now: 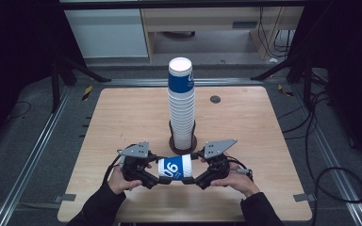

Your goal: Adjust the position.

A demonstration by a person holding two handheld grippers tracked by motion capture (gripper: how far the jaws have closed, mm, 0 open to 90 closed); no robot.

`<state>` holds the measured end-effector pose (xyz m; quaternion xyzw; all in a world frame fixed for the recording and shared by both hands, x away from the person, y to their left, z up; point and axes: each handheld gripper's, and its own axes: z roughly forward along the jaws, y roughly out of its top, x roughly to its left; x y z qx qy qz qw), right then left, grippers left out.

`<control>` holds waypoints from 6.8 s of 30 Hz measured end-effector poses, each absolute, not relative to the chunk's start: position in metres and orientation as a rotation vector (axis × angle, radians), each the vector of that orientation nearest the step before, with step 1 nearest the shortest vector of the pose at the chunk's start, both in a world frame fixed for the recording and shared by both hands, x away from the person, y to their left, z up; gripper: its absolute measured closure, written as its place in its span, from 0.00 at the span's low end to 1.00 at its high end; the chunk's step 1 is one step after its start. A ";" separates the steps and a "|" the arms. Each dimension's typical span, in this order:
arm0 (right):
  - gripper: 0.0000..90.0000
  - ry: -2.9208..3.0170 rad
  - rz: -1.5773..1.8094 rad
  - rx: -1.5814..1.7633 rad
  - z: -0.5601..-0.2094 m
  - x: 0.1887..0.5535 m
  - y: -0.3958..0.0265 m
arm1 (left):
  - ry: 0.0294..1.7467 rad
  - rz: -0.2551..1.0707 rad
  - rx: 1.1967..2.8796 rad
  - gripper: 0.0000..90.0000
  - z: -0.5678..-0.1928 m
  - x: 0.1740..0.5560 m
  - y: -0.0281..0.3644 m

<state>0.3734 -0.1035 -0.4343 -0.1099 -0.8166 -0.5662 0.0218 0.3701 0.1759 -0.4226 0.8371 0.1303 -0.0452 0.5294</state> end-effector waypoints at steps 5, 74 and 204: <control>0.17 -2.545 -1.754 -0.350 -0.433 0.374 -0.106 | 0.324 -0.102 1.998 0.26 -0.422 0.371 0.178; 0.08 -2.704 -1.553 -0.333 -0.442 0.372 -0.083 | 0.238 0.005 2.333 0.30 -0.436 0.367 0.159; 0.22 -2.610 -1.925 -0.722 -0.412 0.382 -0.139 | 0.582 0.177 2.110 0.22 -0.429 0.384 0.192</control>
